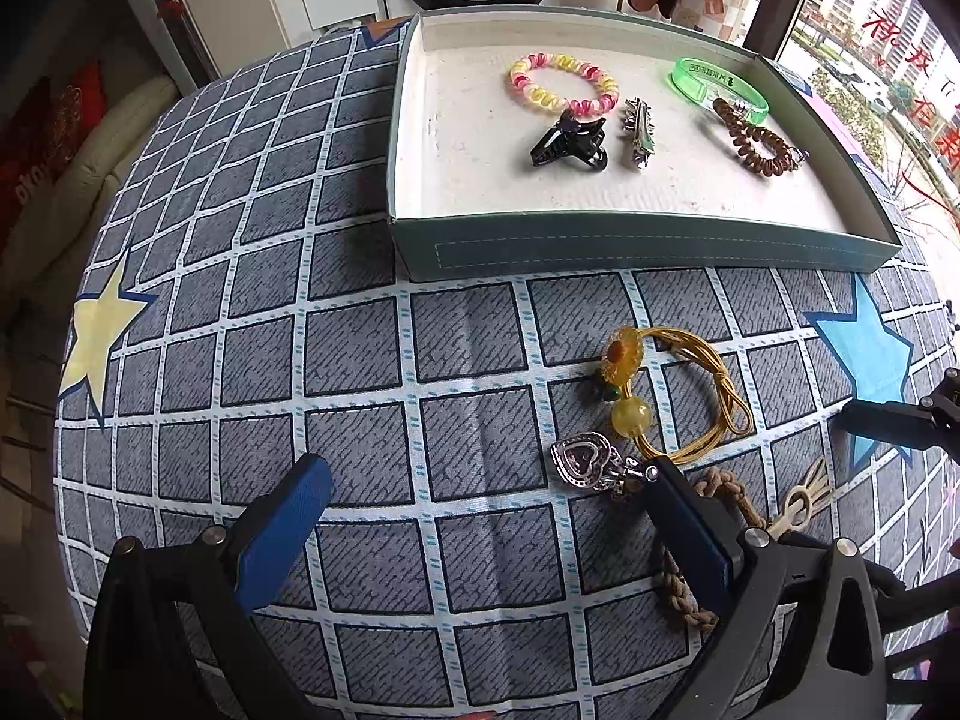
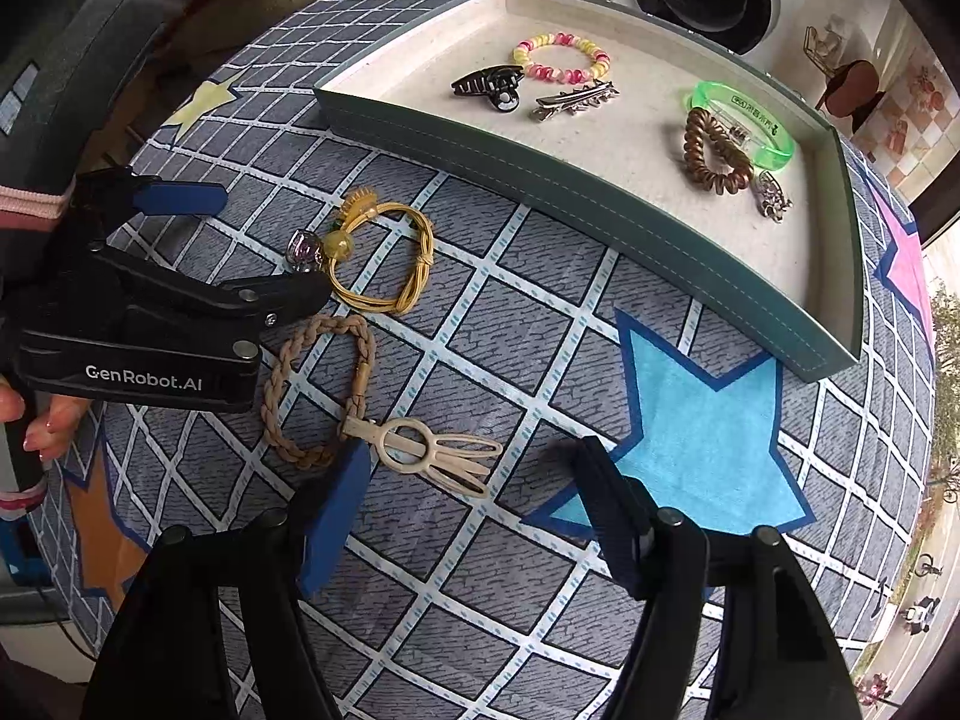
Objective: Organize jewelry
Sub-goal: 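Move the left tool to the pink heart pendant while the right tool approaches the cream bunny-ear clip, then grasp the pink heart pendant with the left tool while the right tool grasps the bunny-ear clip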
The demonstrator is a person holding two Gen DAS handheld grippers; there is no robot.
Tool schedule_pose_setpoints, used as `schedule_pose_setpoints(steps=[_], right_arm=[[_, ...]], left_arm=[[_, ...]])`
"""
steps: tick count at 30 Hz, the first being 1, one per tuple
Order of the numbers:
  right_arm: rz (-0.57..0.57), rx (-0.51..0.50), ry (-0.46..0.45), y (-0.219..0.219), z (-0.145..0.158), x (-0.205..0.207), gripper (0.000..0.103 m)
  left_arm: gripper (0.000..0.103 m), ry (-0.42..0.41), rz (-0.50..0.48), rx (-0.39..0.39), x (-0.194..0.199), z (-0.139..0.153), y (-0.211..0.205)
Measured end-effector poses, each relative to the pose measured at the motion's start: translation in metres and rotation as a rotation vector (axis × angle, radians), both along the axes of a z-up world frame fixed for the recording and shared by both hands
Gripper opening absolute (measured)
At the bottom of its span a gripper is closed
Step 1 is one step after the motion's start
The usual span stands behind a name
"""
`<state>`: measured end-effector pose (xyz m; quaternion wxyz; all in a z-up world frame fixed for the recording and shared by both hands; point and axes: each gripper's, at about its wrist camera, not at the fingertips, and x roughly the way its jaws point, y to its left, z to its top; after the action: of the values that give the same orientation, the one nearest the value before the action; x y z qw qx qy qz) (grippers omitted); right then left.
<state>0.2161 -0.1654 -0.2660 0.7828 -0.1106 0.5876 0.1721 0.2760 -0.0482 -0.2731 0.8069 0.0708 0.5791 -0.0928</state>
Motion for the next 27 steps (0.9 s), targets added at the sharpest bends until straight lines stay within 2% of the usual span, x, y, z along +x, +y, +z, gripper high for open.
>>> schedule_pose_setpoints(steps=[3,5,7,8,10,16,19,27], right_arm=[[0.044,-0.036,-0.035,0.009,0.001,-0.001,0.060],[0.065,-0.041,-0.046,0.014,0.002,-0.001,0.046],[0.067,-0.032,-0.041,0.019,0.003,-0.001,0.037],[0.066,-0.033,-0.045,0.019,0.003,-0.002,0.028],[0.057,-0.026,-0.039,0.017,0.004,-0.002,0.021],[-0.027,0.030,-0.009,0.004,0.006,-0.001,0.021],[-0.072,0.054,0.007,-0.004,0.007,-0.002,0.021],[-0.181,0.132,0.032,-0.024,0.015,-0.006,0.021]], left_arm=[[0.103,-0.015,0.023,0.011,-0.001,0.002,0.008],[0.103,-0.019,0.027,0.015,0.001,0.003,0.009],[0.103,-0.019,0.030,0.012,0.003,0.003,0.013],[0.103,-0.017,0.029,0.004,0.005,0.004,0.014],[0.101,-0.017,0.022,-0.020,0.003,0.006,0.014],[0.070,-0.028,-0.044,-0.042,-0.004,0.017,0.001],[0.047,-0.032,-0.076,-0.050,-0.009,0.020,-0.009],[0.045,-0.021,-0.062,-0.089,-0.025,0.022,-0.009]])
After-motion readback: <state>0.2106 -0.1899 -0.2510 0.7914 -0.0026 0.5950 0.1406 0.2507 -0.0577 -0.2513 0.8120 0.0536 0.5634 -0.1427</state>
